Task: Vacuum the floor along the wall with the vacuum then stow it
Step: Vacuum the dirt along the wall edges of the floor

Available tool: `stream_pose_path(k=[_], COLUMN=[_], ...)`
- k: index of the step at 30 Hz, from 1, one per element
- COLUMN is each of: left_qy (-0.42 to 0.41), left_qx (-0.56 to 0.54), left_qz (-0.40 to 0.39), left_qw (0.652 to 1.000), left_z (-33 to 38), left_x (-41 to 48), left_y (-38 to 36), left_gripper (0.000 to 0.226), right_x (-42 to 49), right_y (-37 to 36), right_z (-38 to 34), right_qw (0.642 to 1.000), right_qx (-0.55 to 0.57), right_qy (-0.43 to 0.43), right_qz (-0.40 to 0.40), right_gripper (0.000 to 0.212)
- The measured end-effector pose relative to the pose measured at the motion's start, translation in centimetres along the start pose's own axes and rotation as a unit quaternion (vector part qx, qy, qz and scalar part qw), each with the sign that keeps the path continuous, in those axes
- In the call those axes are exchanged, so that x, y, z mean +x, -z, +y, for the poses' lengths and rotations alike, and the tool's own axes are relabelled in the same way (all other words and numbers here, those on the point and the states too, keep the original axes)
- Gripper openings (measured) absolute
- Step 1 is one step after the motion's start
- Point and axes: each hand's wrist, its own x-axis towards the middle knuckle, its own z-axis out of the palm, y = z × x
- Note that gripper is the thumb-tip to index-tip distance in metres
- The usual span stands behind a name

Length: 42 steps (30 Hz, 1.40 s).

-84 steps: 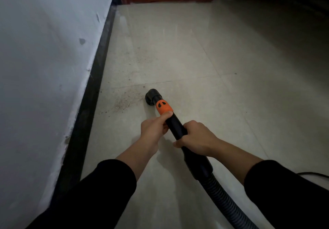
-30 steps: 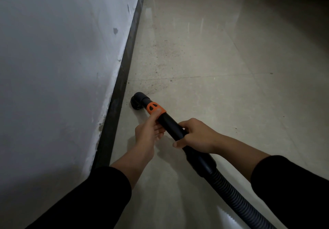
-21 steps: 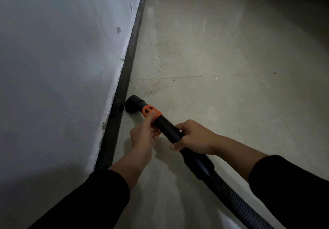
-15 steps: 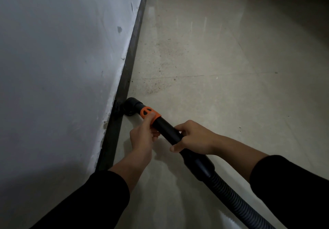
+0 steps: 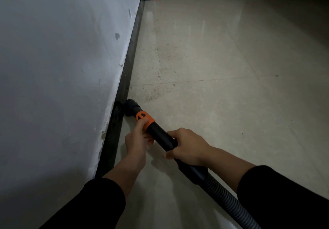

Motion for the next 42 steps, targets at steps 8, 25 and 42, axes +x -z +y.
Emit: stream_pose_path(k=[8, 25, 42], left_qy=[0.002, -0.003, 0.007], left_qx=[-0.004, 0.001, 0.03], left_qz=[-0.007, -0.048, -0.096], left_qw=[1.0, 0.999, 0.995], left_z=[0.8, 1.9, 0.2], left_x=[1.7, 3.3, 1.2], left_y=[-0.4, -1.3, -4.7], left_gripper=[0.022, 0.03, 0.024], right_x=[1.5, 3.1, -0.2], right_y=[0.0, -0.4, 2.1], right_z=[-0.4, -1.1, 1.2], right_qw=[1.0, 0.995, 0.993], right_qx=[-0.022, -0.064, -0.063], right_qy=[0.0, -0.013, -0.055], right_qz=[0.02, 0.075, 0.088], right_gripper=[0.024, 0.018, 0.019])
